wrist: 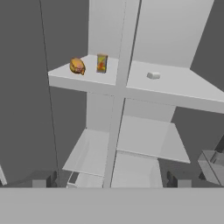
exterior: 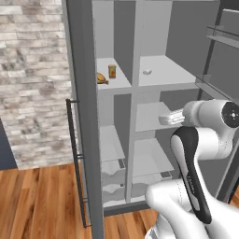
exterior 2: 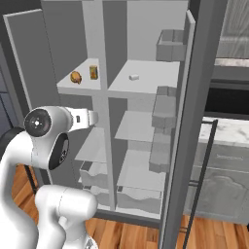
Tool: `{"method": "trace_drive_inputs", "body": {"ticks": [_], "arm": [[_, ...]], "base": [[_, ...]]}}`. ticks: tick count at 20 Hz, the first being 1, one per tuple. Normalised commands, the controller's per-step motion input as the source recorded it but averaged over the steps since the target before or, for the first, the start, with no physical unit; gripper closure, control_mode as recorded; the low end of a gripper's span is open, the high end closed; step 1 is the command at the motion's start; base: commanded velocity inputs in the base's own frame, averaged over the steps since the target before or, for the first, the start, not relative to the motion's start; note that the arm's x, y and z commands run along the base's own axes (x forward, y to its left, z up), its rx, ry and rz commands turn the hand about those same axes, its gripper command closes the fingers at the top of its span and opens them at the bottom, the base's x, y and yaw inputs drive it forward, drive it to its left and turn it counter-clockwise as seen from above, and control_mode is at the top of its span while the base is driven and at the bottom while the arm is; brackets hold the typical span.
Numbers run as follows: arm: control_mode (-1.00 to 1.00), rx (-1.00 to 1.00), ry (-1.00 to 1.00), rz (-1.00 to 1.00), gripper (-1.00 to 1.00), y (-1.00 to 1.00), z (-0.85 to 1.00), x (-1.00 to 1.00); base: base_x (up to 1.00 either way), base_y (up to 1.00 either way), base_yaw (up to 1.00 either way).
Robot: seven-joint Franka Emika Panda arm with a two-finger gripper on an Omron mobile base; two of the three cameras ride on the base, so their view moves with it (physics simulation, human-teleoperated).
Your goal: There's a chicken drumstick in the fridge that needs to be moved to the freezer for freezing. Pick up the chicken drumstick from the fridge, place it on any shelf in the freezer, and close the fridge and freezer doors when done.
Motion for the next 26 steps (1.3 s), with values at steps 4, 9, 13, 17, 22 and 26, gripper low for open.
{"method": "trace_drive_inputs", "body": {"ticks": [4, 9, 13, 17, 22, 26], "arm": [[1.0, 0.0, 0.0, 0.0, -1.0, 0.0, 0.0, 0.0], [1.0, 0.0, 0.0, 0.0, -1.0, 0.0, 0.0, 0.0], [1.0, 0.0, 0.0, 0.0, -1.0, 0.0, 0.0, 0.0], [-1.0, 0.0, 0.0, 0.0, -1.0, 0.0, -0.06, -0.09], [-1.0, 0.0, 0.0, 0.0, -1.0, 0.0, -0.1, -0.39], [-1.0, 0.0, 0.0, 0.0, -1.0, 0.0, -0.05, -0.37]], "base": [[-0.21, 0.0, -0.01], [-0.1, 0.0, -0.01], [-0.05, 0.0, -0.01], [-0.15, 0.0, 0.0], [0.0, 0.0, 0.0], [0.0, 0.0, 0.0]]}}
